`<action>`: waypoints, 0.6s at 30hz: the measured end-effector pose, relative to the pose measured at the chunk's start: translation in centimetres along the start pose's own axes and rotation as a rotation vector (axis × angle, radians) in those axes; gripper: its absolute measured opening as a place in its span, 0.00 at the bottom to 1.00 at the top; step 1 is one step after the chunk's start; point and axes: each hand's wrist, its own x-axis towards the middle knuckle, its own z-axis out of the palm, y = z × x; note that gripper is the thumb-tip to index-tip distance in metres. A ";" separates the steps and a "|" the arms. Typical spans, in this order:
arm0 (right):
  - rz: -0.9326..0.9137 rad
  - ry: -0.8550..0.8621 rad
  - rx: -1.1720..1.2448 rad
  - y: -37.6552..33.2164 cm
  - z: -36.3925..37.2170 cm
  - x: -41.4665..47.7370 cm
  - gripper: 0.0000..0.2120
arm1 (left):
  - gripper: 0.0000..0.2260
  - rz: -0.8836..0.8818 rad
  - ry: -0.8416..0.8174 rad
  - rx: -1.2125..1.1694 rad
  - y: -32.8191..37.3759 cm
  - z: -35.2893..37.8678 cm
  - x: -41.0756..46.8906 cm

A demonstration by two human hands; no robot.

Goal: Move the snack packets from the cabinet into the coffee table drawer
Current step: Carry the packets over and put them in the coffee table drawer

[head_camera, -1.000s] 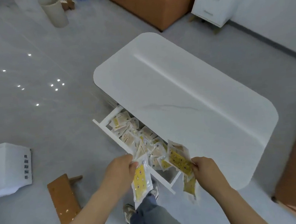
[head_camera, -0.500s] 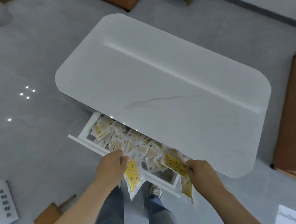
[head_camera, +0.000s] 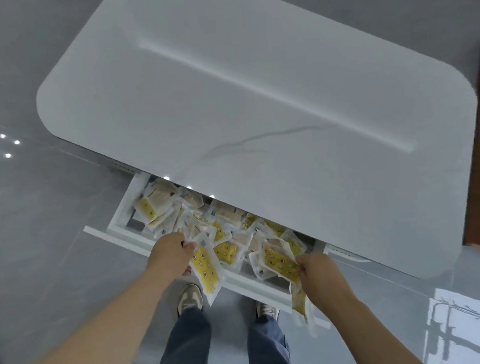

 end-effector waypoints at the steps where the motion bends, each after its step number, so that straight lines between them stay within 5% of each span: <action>1: 0.004 -0.003 0.002 -0.2 0.5 0.9 0.11 | 0.15 -0.028 -0.001 -0.047 -0.3 0.1 1.2; 6: -0.010 0.012 -0.007 -0.5 3.2 4.5 0.11 | 0.08 -0.161 0.012 -0.370 -1.3 0.9 6.4; 13: -0.016 0.007 -0.023 0.0 5.8 7.8 0.12 | 0.06 -0.135 0.004 -0.597 -2.0 3.1 11.3; 18: 0.006 0.000 -0.008 0.3 6.7 8.6 0.13 | 0.23 -0.166 -0.182 -0.492 -2.6 4.8 12.6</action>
